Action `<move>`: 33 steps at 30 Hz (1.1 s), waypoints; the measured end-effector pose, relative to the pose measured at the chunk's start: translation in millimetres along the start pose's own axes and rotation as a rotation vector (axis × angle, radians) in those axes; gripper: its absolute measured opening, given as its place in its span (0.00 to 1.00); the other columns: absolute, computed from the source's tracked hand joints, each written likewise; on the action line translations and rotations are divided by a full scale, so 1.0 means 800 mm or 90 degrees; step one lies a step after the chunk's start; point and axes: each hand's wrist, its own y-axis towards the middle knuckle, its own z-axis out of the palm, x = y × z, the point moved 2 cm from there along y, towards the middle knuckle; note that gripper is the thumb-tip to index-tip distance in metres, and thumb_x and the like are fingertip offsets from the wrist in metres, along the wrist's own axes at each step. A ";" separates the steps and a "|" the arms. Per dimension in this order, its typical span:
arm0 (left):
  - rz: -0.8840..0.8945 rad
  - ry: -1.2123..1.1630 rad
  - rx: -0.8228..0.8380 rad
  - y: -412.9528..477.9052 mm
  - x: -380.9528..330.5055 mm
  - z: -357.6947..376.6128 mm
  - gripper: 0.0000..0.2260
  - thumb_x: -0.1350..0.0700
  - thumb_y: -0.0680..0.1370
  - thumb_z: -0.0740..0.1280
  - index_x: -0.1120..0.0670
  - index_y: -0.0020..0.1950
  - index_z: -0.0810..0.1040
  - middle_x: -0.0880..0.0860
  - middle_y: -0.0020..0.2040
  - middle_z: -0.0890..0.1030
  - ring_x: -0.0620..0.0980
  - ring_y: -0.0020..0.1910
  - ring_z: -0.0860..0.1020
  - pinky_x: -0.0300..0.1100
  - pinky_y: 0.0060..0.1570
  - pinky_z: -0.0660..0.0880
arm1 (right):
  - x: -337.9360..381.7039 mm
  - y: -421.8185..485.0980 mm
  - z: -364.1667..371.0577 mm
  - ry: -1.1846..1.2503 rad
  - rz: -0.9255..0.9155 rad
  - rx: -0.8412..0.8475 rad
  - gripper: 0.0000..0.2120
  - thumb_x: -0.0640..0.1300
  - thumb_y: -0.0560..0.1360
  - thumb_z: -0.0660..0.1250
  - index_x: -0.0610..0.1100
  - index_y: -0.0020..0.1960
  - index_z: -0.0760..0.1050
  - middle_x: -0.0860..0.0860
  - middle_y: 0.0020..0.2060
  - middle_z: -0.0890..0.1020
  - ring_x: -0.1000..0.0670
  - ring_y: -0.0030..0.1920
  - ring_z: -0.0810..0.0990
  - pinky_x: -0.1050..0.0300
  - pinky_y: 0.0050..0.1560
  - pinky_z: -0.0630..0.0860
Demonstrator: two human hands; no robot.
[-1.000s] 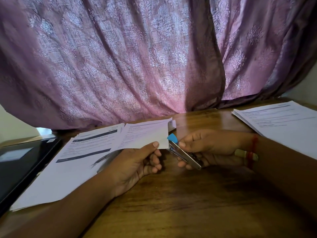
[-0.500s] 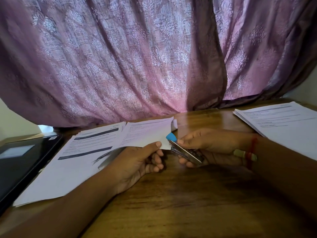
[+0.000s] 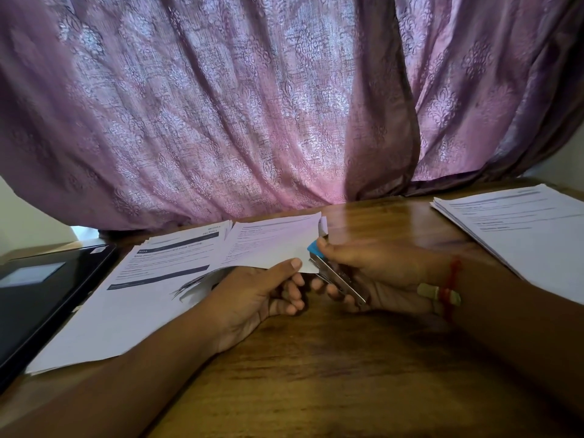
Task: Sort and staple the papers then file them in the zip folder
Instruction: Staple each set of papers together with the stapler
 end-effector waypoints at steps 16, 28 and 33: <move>0.015 0.009 0.005 0.001 0.001 0.000 0.13 0.54 0.78 0.69 0.65 0.46 0.82 0.59 0.33 0.79 0.49 0.30 0.79 0.36 0.32 0.79 | -0.004 0.004 0.004 -0.057 -0.025 -0.052 0.22 0.62 0.74 0.65 0.43 0.48 0.81 0.50 0.37 0.82 0.57 0.35 0.78 0.67 0.34 0.74; 0.011 0.012 0.014 -0.001 0.001 -0.001 0.13 0.53 0.79 0.68 0.63 0.44 0.83 0.58 0.33 0.80 0.50 0.31 0.80 0.36 0.32 0.79 | -0.007 0.013 0.001 -0.121 -0.041 -0.057 0.24 0.65 0.69 0.66 0.42 0.41 0.80 0.50 0.34 0.79 0.56 0.33 0.75 0.65 0.36 0.73; 0.008 0.007 0.020 -0.001 0.000 -0.001 0.14 0.51 0.76 0.69 0.63 0.45 0.82 0.58 0.33 0.80 0.49 0.32 0.80 0.36 0.33 0.79 | -0.010 0.018 -0.002 -0.143 -0.059 -0.074 0.22 0.62 0.76 0.64 0.42 0.41 0.79 0.50 0.35 0.79 0.56 0.34 0.74 0.64 0.36 0.72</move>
